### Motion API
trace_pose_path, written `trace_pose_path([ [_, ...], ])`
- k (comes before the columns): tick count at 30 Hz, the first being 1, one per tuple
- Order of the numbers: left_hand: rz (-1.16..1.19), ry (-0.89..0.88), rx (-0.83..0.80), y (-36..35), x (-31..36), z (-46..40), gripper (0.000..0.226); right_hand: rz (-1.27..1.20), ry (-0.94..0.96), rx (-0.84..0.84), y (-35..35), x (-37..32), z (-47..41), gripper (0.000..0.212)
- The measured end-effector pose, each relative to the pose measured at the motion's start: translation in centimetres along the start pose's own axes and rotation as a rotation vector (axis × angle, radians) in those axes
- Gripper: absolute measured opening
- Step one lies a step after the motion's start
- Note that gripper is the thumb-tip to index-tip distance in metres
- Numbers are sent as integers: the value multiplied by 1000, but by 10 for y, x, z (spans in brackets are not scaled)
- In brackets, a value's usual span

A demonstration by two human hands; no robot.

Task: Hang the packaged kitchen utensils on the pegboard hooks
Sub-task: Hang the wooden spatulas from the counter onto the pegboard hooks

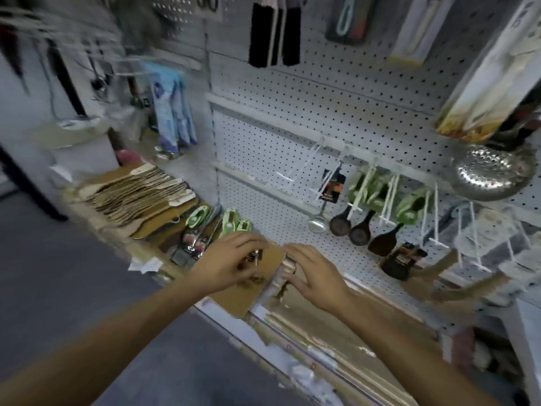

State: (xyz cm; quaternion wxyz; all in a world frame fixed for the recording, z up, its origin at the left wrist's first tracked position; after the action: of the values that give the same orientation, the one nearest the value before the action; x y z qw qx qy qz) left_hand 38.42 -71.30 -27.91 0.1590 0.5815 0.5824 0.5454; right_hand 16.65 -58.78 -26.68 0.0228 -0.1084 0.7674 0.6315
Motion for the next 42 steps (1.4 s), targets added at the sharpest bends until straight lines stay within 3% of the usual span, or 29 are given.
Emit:
trace_pose_path([
  [8, -61, 112, 83, 103, -86, 100, 48, 2, 121, 13, -33, -129, -97, 57],
  [14, -86, 220, 91, 151, -146, 145, 51, -25, 203, -5, -65, -185, -168, 52],
  [20, -96, 316, 101, 176, -208, 166, 50, -14, 276, -60, -108, -206, -242, 57],
  [31, -133, 427, -40, 211, -351, 154, 52, -122, 307, -159, -185, -228, -389, 58],
  [42, -28, 482, -187, 188, -491, 153, 51, -155, 174, -335, -285, -242, -481, 58],
])
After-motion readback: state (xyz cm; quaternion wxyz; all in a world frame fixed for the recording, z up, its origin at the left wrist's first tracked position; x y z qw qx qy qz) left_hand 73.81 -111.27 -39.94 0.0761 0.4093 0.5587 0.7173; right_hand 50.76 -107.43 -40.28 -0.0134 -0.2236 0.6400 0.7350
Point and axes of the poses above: each hand's wrist, its own z-axis away from the middle knuckle, its own y-axis out of the back of the hand, x = y × z, the point moved 1 cm from there along -z, towards the middle knuckle, and after that the axes turned 10 degrees about z, right-handed, at the moved point
